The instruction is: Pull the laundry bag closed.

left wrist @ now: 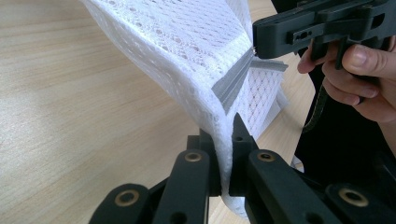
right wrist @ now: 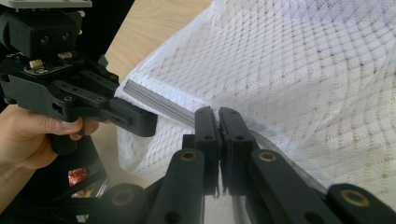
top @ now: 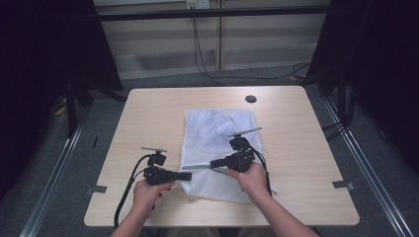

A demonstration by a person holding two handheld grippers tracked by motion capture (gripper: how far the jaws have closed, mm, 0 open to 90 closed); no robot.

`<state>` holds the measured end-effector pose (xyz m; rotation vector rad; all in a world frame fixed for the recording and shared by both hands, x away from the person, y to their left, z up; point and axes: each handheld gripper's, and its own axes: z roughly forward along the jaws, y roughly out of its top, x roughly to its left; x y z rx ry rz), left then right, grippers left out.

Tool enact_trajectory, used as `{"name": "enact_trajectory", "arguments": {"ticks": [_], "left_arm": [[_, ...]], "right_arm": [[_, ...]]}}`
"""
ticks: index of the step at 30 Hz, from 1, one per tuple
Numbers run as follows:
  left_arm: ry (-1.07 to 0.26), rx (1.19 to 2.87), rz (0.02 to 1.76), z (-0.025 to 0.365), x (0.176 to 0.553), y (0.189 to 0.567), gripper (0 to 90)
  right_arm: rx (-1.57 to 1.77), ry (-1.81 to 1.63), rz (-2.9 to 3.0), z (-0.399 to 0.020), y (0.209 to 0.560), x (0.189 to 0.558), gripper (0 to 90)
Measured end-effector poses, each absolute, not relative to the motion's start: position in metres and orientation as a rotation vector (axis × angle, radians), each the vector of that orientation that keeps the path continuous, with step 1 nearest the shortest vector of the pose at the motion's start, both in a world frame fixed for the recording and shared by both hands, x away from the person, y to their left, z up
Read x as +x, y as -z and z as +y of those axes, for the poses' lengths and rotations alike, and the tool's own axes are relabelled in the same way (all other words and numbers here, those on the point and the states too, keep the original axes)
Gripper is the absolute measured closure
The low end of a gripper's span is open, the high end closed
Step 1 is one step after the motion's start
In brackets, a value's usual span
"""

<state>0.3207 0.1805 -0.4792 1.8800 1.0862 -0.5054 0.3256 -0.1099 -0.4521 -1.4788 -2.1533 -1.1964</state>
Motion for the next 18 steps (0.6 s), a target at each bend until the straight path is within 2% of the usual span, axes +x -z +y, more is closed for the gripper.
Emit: {"name": "enact_trajectory", "arguments": {"ticks": [18], "left_arm": [[0.509, 1.879, 1.080, 0.1815, 0.3208, 0.4785, 89.1]], "right_arm": [[-1.487, 1.184, -2.153, -0.1190, 0.4526, 0.3257, 87.0]]}}
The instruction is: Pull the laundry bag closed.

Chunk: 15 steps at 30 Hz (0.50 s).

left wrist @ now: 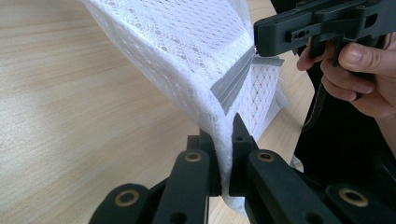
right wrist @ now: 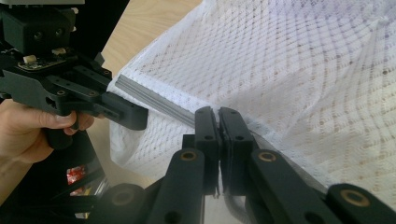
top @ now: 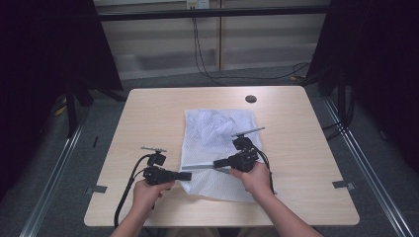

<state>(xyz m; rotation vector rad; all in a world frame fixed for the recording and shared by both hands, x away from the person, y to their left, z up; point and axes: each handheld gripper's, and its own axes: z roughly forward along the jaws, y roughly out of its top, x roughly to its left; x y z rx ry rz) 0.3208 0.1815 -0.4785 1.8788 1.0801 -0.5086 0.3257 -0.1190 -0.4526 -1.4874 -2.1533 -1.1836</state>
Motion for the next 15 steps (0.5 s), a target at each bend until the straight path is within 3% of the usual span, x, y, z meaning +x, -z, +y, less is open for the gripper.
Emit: {"name": "enact_trajectory", "arguments": {"ticks": [15], "left_arm": [[0.501, 1.872, 1.093, 0.1814, 0.3200, 0.4779, 89.1]], "right_arm": [[-1.500, 1.186, -2.151, -0.1280, 0.4548, 0.3247, 86.9]]}}
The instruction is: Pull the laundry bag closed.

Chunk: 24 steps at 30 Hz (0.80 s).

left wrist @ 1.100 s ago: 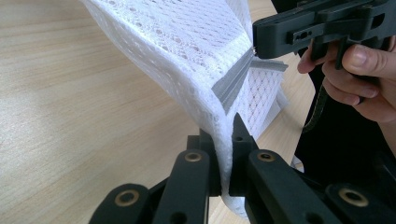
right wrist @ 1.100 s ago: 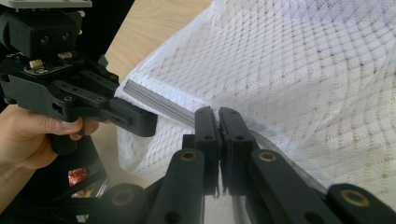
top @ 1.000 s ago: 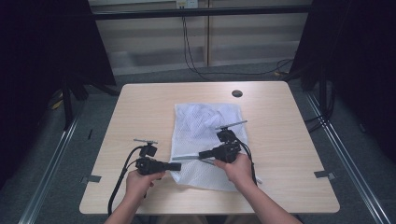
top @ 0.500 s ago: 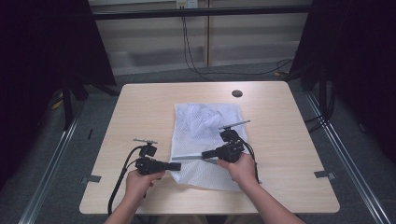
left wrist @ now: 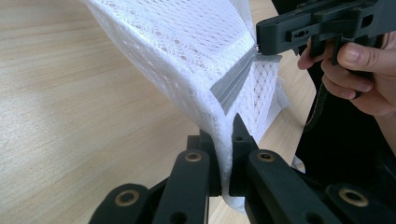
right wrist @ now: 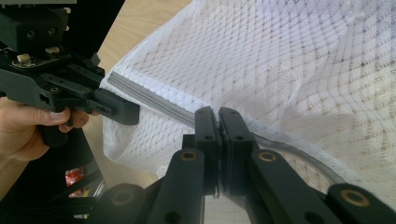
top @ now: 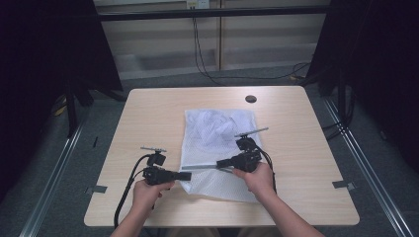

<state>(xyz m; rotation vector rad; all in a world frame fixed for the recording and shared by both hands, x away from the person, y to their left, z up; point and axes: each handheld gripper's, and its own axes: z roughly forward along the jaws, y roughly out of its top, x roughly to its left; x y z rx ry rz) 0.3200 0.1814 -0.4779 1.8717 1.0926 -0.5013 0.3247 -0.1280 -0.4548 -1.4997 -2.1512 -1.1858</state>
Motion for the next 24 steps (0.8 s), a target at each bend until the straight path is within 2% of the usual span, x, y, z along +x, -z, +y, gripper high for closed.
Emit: {"name": "enact_trajectory", "arguments": {"ticks": [24], "left_arm": [[0.509, 1.884, 1.079, 0.1819, 0.3207, 0.4784, 89.1]], "right_arm": [[-1.507, 1.182, -2.154, -0.1337, 0.4548, 0.3238, 86.9]]}}
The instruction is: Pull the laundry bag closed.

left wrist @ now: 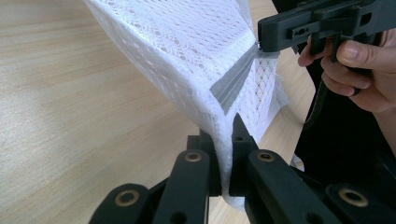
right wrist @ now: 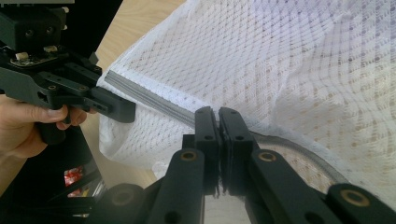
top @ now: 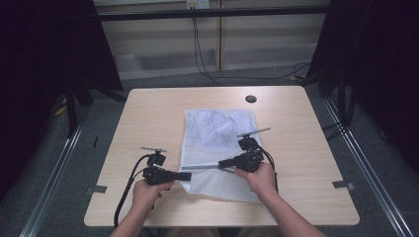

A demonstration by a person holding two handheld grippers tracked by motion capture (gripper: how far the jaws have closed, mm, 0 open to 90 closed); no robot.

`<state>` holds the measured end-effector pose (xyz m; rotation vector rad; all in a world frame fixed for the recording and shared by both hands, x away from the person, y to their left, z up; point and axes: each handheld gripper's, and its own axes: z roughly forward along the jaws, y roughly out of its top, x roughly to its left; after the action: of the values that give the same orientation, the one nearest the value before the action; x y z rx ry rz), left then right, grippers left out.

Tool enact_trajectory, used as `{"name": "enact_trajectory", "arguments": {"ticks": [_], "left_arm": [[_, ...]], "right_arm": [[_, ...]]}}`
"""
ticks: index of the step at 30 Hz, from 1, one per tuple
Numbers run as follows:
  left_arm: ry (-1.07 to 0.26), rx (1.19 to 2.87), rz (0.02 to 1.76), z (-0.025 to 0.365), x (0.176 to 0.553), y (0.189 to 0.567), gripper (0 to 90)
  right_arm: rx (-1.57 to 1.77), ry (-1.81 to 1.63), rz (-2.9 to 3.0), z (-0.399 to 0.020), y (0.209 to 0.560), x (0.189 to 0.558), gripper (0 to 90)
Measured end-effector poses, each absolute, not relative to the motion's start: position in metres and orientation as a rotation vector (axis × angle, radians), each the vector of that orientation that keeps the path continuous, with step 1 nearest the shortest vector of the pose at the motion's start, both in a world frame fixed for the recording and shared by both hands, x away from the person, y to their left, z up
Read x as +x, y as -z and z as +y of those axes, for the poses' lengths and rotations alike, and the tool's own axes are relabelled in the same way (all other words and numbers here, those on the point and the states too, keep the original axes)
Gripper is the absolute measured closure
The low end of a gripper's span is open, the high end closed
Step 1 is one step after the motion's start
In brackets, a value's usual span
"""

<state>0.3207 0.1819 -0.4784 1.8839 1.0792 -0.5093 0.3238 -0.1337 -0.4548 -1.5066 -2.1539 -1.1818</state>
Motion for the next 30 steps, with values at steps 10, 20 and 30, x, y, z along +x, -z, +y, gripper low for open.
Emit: {"name": "enact_trajectory", "arguments": {"ticks": [10, 20, 30], "left_arm": [[0.502, 1.877, 1.089, 0.183, 0.321, 0.478, 89.1], [0.506, 1.860, 1.097, 0.186, 0.321, 0.477, 89.1], [0.500, 1.869, 1.095, 0.185, 0.321, 0.477, 89.1]], "right_arm": [[-1.522, 1.184, -2.157, -0.141, 0.454, 0.324, 86.9], [-1.556, 1.196, -2.149, -0.156, 0.456, 0.323, 86.9], [-1.546, 1.201, -2.153, -0.161, 0.456, 0.322, 86.9]]}}
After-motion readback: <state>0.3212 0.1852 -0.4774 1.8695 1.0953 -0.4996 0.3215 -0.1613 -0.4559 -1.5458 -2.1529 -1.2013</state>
